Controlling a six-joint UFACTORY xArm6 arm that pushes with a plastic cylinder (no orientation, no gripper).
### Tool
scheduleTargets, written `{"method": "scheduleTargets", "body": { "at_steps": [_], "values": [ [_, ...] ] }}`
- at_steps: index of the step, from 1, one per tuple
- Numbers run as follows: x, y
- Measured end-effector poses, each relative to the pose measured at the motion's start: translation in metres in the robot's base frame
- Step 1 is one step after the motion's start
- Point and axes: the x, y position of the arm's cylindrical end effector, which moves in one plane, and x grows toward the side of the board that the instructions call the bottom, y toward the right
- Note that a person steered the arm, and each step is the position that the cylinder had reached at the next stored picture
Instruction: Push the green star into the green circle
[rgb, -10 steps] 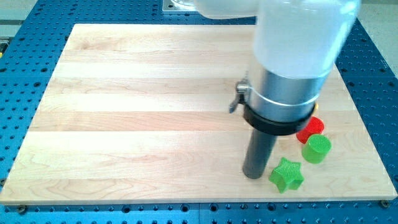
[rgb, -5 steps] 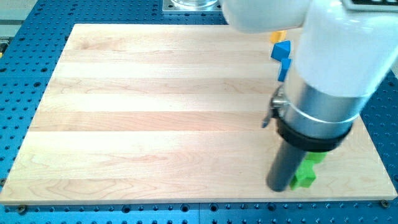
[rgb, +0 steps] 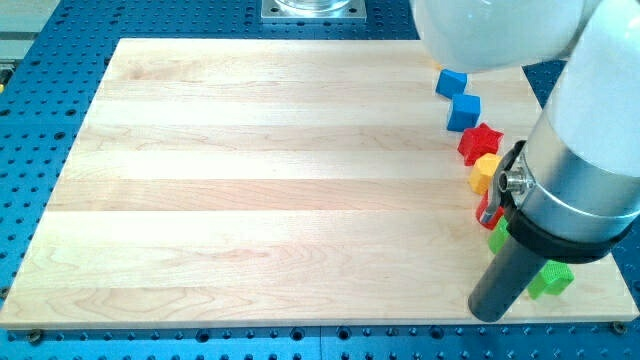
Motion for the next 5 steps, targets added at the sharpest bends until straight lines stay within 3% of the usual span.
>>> {"method": "scheduleTargets", "body": {
  "at_steps": [1,3,4,5],
  "values": [
    [-0.001,0.003],
    [-0.001,0.14],
    [-0.018,0.18],
    [-0.038,0.175]
  ]
}}
